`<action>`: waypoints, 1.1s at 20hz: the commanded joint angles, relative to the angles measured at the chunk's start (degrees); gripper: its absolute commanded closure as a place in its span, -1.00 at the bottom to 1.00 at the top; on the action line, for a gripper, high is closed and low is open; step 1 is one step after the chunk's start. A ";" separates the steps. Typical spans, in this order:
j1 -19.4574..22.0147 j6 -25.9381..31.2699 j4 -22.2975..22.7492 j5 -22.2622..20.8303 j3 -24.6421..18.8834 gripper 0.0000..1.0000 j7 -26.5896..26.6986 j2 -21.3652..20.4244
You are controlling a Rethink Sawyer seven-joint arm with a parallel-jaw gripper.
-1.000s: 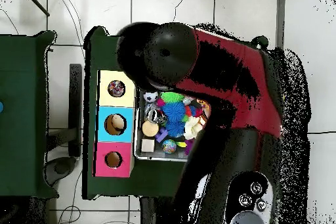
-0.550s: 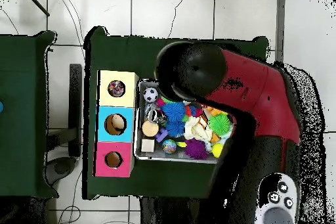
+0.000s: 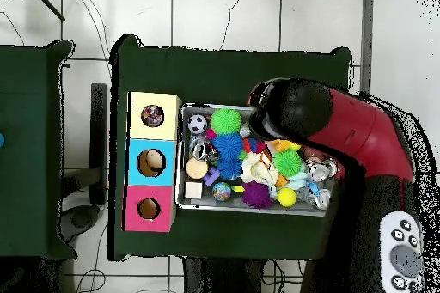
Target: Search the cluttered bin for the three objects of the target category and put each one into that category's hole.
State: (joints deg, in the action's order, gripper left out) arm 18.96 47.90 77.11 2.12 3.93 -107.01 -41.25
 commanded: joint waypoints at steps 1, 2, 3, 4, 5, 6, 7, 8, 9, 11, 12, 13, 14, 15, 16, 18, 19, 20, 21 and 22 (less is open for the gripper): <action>5.38 -5.57 9.77 -6.00 -12.47 1.00 17.65 5.48; 5.84 -5.91 9.65 -6.43 -13.16 1.00 17.40 6.07; 6.56 -6.78 9.78 -6.90 -14.11 1.00 17.20 6.88; 7.23 -7.00 9.72 -7.43 -14.88 1.00 17.13 7.49; 7.91 -7.21 9.66 -7.96 -15.65 1.00 17.05 8.10; 8.50 -7.40 9.60 -8.67 -16.26 1.00 16.90 8.46; 9.08 -7.58 9.53 -9.38 -16.86 1.00 16.76 8.82; 9.37 -7.58 9.36 -10.00 -17.16 1.00 16.41 8.88; 9.80 -8.22 9.82 -10.71 -17.50 1.00 16.07 8.67; 10.45 -7.81 10.03 -11.79 -18.23 1.00 15.59 8.39; 10.71 -7.58 10.04 -12.20 -18.57 1.00 15.32 8.32; 10.99 -7.65 10.33 -12.69 -18.87 1.00 14.96 8.13; 11.21 -7.44 10.35 -13.05 -19.22 1.00 14.71 8.03; 11.45 -7.17 10.56 -13.38 -19.54 1.00 14.44 7.77; 11.62 -6.73 10.53 -13.68 -19.86 1.00 14.17 7.62; 11.88 -5.54 10.75 -14.39 -20.39 1.00 13.59 6.83; 11.97 -5.15 10.91 -14.71 -20.56 1.00 13.35 6.54; 12.06 -4.76 11.07 -15.02 -20.74 1.00 13.12 6.26; 12.22 -4.78 11.33 -15.22 -21.02 1.00 12.83 6.13; 12.38 -4.81 11.59 -15.41 -21.30 1.00 12.55 6.00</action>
State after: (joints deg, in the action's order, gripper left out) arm 29.93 42.19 81.78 -9.53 -10.66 -106.97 -35.04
